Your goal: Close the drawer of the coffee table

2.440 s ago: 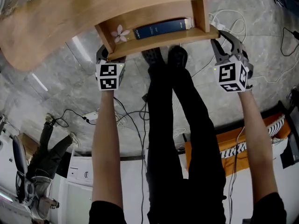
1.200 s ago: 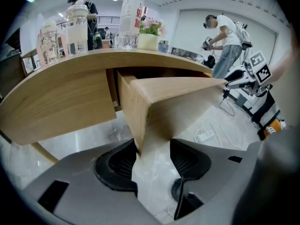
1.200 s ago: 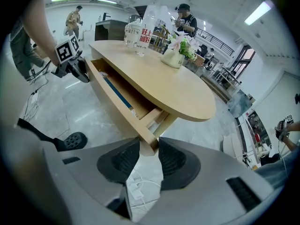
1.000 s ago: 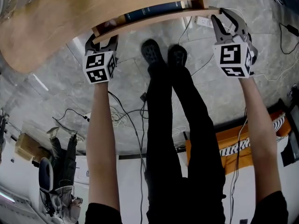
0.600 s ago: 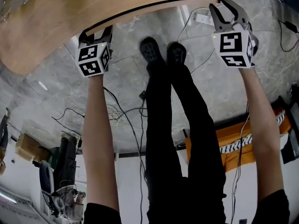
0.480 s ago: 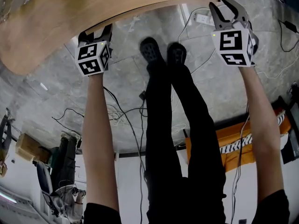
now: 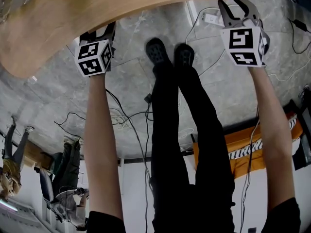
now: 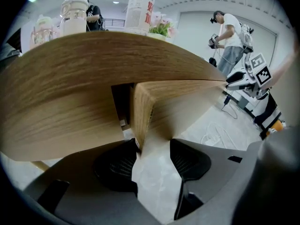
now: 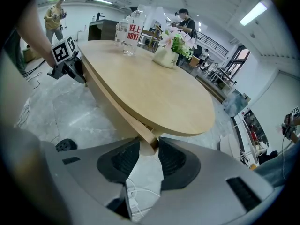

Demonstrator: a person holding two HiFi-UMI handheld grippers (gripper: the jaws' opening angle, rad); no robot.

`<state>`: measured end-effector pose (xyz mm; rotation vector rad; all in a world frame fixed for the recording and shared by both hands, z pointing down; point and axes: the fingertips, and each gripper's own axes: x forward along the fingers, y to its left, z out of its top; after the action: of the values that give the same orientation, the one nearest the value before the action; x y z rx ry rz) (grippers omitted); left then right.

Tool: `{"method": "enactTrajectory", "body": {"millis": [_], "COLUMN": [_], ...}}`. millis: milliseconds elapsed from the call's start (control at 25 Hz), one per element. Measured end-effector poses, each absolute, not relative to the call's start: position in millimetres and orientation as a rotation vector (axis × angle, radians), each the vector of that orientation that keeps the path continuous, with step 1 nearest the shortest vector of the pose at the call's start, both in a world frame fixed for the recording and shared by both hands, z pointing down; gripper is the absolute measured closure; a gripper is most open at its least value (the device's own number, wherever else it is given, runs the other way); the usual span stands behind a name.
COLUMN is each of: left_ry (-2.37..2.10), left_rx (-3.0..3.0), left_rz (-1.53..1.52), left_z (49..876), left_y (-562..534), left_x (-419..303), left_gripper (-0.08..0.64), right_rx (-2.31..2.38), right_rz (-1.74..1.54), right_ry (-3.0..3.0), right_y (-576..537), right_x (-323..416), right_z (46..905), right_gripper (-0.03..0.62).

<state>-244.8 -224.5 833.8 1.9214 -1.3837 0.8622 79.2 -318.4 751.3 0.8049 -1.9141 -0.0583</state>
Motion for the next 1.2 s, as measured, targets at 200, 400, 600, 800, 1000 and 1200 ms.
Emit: {"method": "enactTrajectory", "body": {"millis": [200,400,600,800,1000,1200], "left_ry": [-1.386,-1.410,-1.447,-1.481,-1.528,-1.564], "left_rx": [1.925,1.880,1.805,1.760,1.729,1.734], "left_rz": [0.873,0.866,0.808,0.786,0.737,0.683], "left_z": [832,827,819,791,731,690], "left_y": [-240,-241,-224,-200,-184,-176], "left_x": [-248,-252,-250,-251,-243,-216], "left_gripper": [0.327,0.319,0.302,0.302,0.304,0.302], "right_rx": [0.867,0.902,0.943,0.935,0.931,0.883], "right_rz": [-0.022,-0.012,-0.006,-0.011,0.016,0.045], "right_ry": [-1.915,-1.901,-1.844,-1.843,-1.890,-1.941], "right_y": [-332,-335,-325,-314,-301,-278], "right_x": [77,74,89,104,107,108], "right_z": [749,745,737,708,655,629], "right_gripper": [0.465,0.465,0.465,0.465,0.465,0.469]}}
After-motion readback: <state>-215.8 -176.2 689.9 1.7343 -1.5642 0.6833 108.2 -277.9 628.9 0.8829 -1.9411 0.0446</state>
